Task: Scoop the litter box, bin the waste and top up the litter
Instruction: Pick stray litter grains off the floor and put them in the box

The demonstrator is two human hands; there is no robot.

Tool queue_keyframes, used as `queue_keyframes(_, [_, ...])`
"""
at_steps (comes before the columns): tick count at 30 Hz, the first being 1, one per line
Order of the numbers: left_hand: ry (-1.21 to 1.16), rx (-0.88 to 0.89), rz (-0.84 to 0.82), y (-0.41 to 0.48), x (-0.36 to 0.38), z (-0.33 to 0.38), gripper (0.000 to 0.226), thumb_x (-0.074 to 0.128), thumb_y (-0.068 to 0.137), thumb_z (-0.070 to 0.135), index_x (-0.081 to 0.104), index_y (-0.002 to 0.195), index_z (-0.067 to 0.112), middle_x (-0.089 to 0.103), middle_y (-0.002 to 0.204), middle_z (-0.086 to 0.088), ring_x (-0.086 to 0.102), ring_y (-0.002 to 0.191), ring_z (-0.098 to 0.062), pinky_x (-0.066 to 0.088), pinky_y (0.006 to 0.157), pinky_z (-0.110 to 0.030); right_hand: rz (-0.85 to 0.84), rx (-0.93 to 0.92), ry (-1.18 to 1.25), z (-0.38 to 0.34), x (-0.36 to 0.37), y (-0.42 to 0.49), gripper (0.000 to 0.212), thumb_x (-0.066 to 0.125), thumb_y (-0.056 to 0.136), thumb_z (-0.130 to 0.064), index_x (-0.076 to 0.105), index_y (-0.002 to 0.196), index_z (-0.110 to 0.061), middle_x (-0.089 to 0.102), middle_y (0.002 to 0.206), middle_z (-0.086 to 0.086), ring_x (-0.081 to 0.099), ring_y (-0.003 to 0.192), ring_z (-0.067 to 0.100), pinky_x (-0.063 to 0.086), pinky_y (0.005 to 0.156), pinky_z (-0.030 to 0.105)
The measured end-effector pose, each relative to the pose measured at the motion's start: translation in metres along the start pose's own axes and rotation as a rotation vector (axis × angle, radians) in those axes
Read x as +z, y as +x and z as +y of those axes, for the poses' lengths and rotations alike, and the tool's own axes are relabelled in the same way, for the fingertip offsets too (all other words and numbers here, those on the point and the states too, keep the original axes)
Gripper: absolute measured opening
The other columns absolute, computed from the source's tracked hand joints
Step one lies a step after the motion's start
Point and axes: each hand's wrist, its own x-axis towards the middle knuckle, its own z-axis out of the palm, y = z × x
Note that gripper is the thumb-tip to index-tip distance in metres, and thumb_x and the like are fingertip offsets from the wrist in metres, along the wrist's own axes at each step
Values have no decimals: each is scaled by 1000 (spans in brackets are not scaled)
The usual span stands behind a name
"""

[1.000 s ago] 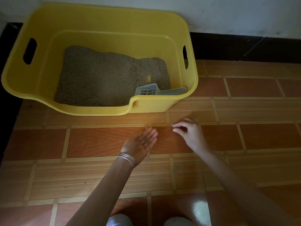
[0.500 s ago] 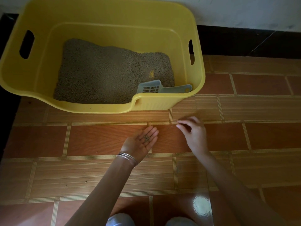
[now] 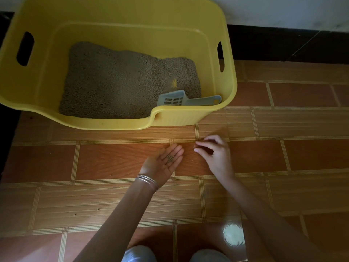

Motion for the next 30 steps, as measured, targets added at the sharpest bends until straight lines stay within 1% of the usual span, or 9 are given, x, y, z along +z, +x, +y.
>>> queue_keyframes(7, [4, 6, -2, 0, 0, 0, 32, 36, 96, 11, 59, 110, -7, 64, 112, -21, 59, 108, -30, 45, 92, -38, 75, 19, 29, -4, 8, 2, 28, 67, 71, -42, 75, 80, -17, 63, 83, 2, 58, 80, 14, 49, 70, 32])
queue_keyframes(10, [3, 3, -6, 1, -1, 0, 33, 36, 96, 12, 59, 111, -7, 64, 112, -22, 60, 106, -30, 47, 89, -38, 93, 20, 14, -4, 10, 3, 25, 67, 72, -41, 75, 76, -18, 63, 80, 0, 57, 78, 14, 49, 68, 35])
queue_keyframes(15, [2, 1, -10, 2, -1, 0, 32, 37, 97, 12, 59, 110, -7, 64, 112, -22, 61, 105, -30, 47, 87, -37, 60, 4, -30, -2, 11, 5, 23, 66, 76, -41, 74, 76, -20, 63, 78, -2, 55, 79, 16, 47, 67, 39])
queue_keyframes(20, [12, 3, -6, 3, 0, 1, 32, 38, 96, 12, 58, 111, -7, 64, 112, -22, 61, 104, -30, 48, 86, -38, 22, -59, -214, -12, 11, 1, 24, 55, 85, -37, 66, 76, -18, 62, 78, -4, 54, 79, 20, 39, 67, 33])
queue_keyframes(23, [20, 15, 4, 1, 0, -1, 32, 38, 97, 12, 58, 111, -7, 64, 112, -22, 61, 104, -30, 48, 86, -37, 5, -36, -305, -16, 12, -1, 25, 50, 86, -36, 65, 77, -18, 62, 78, -4, 53, 78, 19, 35, 68, 30])
queue_keyframes(24, [22, 18, 6, 1, 0, -2, 32, 37, 97, 12, 58, 111, -7, 64, 112, -22, 61, 104, -30, 48, 85, -37, 2, -21, -284, -18, 11, -1, 25, 50, 86, -36, 65, 76, -18, 61, 78, -5, 53, 78, 19, 36, 68, 31])
queue_keyframes(26, [31, 14, 15, 0, 1, -6, 32, 36, 97, 12, 58, 110, -7, 65, 110, -21, 62, 102, -29, 49, 83, -37, -13, -23, -137, -24, 9, -1, 23, 52, 85, -33, 65, 76, -17, 62, 78, -5, 53, 78, 18, 40, 72, 34])
queue_keyframes(28, [54, 3, 25, 0, 4, -11, 32, 36, 98, 13, 58, 109, -6, 64, 108, -20, 61, 99, -28, 49, 82, -37, -56, -76, 41, -36, 6, -3, 21, 56, 84, -32, 66, 76, -15, 63, 78, -4, 52, 79, 15, 38, 77, 32])
queue_keyframes(30, [78, -1, 34, 0, 7, -17, 32, 35, 98, 13, 58, 110, -6, 63, 109, -19, 60, 98, -26, 47, 83, -37, -90, -114, 134, -47, 1, -6, 21, 61, 80, -34, 70, 76, -16, 64, 76, -5, 51, 79, 11, 38, 76, 29])
